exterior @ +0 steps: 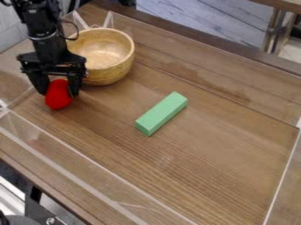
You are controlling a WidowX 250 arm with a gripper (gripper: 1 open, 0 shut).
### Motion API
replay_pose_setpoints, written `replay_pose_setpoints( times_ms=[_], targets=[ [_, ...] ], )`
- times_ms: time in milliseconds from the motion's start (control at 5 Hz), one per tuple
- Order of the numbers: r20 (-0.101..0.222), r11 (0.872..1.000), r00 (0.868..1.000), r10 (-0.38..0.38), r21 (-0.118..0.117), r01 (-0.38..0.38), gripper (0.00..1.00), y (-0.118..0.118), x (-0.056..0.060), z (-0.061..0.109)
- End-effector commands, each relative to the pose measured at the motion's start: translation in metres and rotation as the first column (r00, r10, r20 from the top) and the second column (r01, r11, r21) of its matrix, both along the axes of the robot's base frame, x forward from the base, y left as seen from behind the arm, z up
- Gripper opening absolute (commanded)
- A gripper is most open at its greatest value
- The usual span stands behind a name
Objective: Move the red fruit to the left
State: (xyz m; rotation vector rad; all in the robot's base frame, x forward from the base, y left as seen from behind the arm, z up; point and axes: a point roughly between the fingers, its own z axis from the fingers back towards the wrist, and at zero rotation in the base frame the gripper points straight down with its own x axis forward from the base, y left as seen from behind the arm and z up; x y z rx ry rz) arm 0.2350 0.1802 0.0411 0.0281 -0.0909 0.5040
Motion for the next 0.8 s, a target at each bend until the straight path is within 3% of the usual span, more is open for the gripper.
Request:
replay_pose_setpoints(
  times_ms=[0, 200, 600],
  targets=[
    [0.04, 0.999, 0.999, 0.03, 0.035, -0.032, 1.0, 0.012, 0.019, 0.009],
    [0.04, 0.997, 0.996, 0.077, 0.027, -0.078, 1.0, 0.018, 0.031, 0.007],
    [0.035, 1.0, 0.999, 0.017, -0.002, -0.017, 1.0, 0.011, 0.036, 0.008]
  ],
)
